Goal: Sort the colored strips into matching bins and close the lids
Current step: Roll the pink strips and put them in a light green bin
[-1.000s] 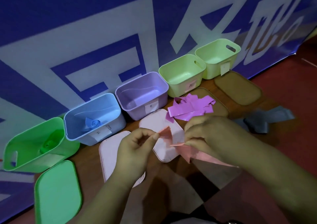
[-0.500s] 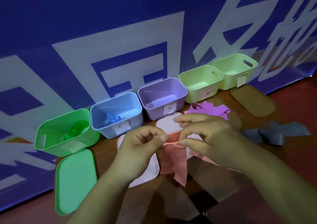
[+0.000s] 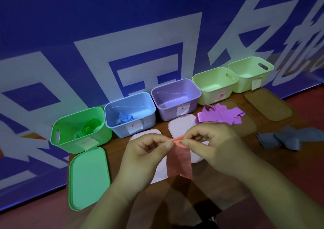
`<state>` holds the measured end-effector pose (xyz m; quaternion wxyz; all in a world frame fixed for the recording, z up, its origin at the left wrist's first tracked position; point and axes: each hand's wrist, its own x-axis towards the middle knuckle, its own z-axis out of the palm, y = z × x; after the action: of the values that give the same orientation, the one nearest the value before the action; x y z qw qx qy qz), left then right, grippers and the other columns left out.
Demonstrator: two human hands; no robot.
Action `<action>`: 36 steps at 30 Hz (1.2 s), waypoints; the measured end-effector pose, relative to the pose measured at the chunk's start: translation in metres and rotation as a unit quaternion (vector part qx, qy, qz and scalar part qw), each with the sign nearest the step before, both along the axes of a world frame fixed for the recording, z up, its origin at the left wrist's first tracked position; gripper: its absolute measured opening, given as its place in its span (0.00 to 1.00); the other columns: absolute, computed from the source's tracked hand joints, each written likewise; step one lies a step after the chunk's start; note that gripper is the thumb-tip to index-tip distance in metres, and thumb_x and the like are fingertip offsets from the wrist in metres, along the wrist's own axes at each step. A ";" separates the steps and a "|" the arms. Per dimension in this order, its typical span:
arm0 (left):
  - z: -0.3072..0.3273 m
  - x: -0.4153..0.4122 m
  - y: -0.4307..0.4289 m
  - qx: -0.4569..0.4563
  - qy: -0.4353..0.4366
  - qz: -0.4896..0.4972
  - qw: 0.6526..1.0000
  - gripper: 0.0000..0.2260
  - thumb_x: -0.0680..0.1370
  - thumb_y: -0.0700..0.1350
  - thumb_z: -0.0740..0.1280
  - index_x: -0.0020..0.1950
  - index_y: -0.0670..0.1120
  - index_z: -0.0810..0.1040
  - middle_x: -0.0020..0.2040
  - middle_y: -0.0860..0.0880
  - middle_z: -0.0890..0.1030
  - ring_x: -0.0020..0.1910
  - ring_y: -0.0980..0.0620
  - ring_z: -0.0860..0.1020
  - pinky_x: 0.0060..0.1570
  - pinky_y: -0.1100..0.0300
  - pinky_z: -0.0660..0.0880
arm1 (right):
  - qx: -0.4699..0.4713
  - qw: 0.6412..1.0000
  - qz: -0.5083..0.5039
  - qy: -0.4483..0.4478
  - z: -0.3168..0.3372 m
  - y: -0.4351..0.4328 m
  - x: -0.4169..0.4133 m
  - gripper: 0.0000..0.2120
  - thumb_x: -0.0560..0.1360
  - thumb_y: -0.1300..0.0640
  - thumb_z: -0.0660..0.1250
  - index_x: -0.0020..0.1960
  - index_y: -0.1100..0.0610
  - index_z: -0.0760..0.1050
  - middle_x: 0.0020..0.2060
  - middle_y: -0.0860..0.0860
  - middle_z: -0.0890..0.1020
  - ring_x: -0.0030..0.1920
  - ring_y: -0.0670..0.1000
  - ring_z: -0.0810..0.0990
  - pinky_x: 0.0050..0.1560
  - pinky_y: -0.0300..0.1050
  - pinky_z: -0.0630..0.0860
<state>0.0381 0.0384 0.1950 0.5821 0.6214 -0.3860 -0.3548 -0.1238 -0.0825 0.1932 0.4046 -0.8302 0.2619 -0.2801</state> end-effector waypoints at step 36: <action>-0.001 0.012 0.044 -0.023 0.271 0.078 0.959 0.07 0.71 0.40 0.73 0.46 0.38 0.85 0.52 0.33 0.83 0.53 0.33 0.82 0.61 0.35 0.74 | 0.215 0.947 -0.083 -0.225 0.004 0.076 0.048 0.11 0.70 0.68 0.74 0.39 0.52 0.84 0.41 0.51 0.86 0.36 0.44 0.82 0.39 0.32 0.75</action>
<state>0.0504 0.0823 0.1939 0.7048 0.5166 -0.1717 -0.4549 -0.0758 -0.0070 0.1967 0.5969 -0.6143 0.2862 -0.4295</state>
